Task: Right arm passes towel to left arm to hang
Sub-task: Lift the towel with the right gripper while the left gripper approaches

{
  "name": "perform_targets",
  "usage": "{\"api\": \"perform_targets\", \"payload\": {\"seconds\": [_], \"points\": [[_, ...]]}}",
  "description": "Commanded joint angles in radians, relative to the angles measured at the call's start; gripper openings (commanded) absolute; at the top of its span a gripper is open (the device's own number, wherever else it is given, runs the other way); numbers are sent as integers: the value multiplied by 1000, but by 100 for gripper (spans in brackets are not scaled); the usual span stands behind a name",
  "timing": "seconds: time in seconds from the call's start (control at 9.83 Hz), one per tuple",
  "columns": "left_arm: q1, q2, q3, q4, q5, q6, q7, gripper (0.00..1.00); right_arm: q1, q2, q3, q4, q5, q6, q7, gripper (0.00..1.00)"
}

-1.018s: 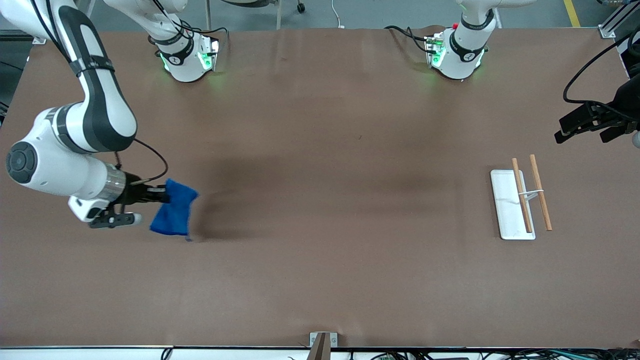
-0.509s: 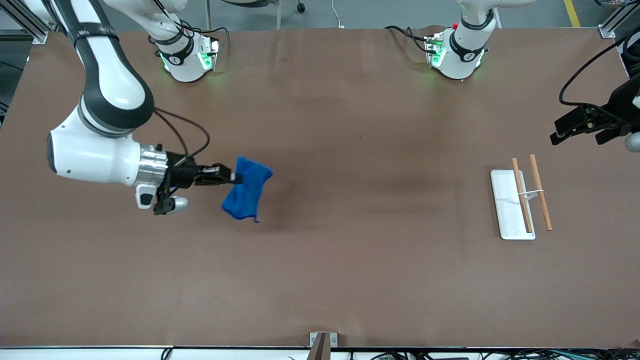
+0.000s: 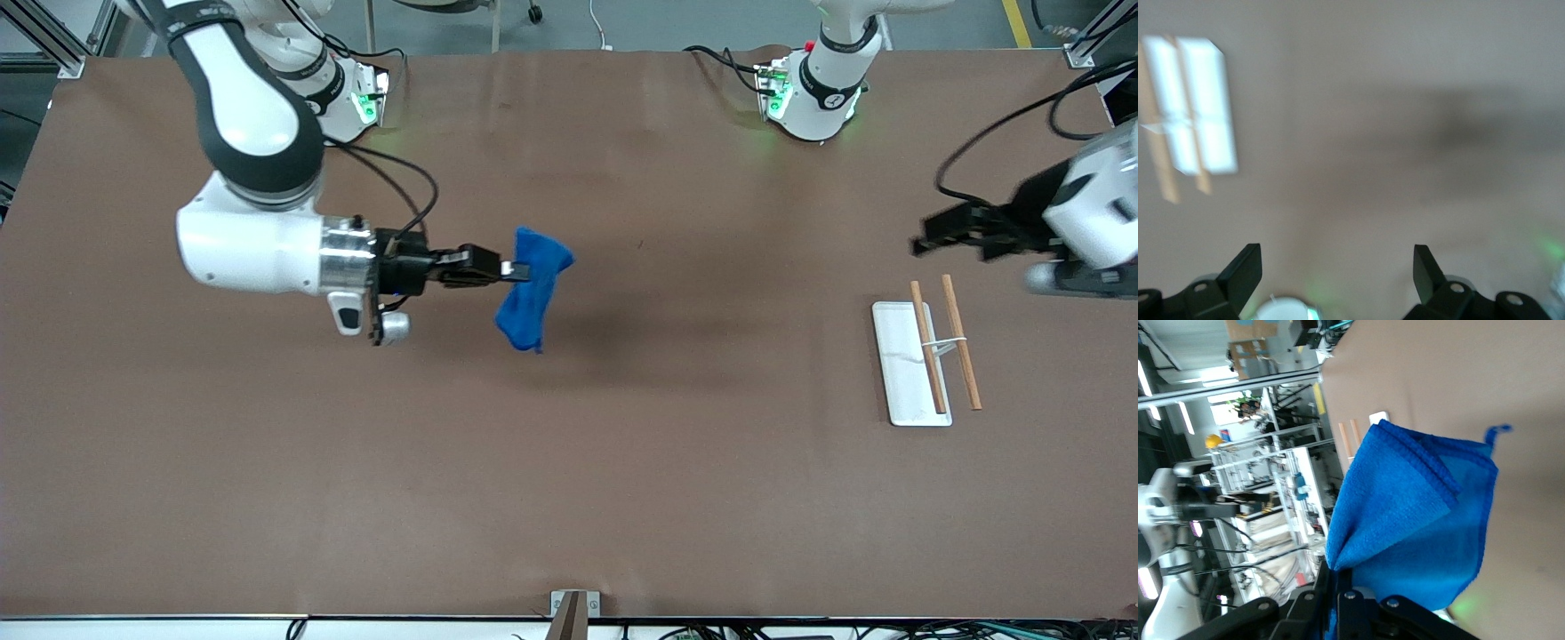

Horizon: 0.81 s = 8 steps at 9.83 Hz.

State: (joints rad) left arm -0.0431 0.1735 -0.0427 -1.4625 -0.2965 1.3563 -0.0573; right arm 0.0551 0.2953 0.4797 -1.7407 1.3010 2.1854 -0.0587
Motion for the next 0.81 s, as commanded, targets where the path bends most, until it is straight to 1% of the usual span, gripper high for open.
{"api": "perform_targets", "payload": {"seconds": [0.0,0.1,0.2,0.31,0.51,0.61,0.71], "points": [[-4,111,-54,-19,-126,-60,11,100,49,-9,-1,-11,207,37,-94,0],[-4,147,-80,-19,-201,-60,16,100,74,-5,-1,-14,359,36,-200,0],[-4,191,-100,-19,-319,-60,14,100,83,1,-3,-14,438,37,-266,0],[-6,234,-117,-19,-436,-59,14,100,94,4,-1,-13,460,37,-277,0],[-6,309,-173,-18,-621,-51,14,100,121,7,-3,-11,561,37,-291,0],[-11,333,-183,-18,-686,-33,16,100,123,7,-1,-13,579,37,-335,0],[-20,366,-184,-16,-754,-25,36,100,123,7,-3,-13,580,37,-346,0]]}}
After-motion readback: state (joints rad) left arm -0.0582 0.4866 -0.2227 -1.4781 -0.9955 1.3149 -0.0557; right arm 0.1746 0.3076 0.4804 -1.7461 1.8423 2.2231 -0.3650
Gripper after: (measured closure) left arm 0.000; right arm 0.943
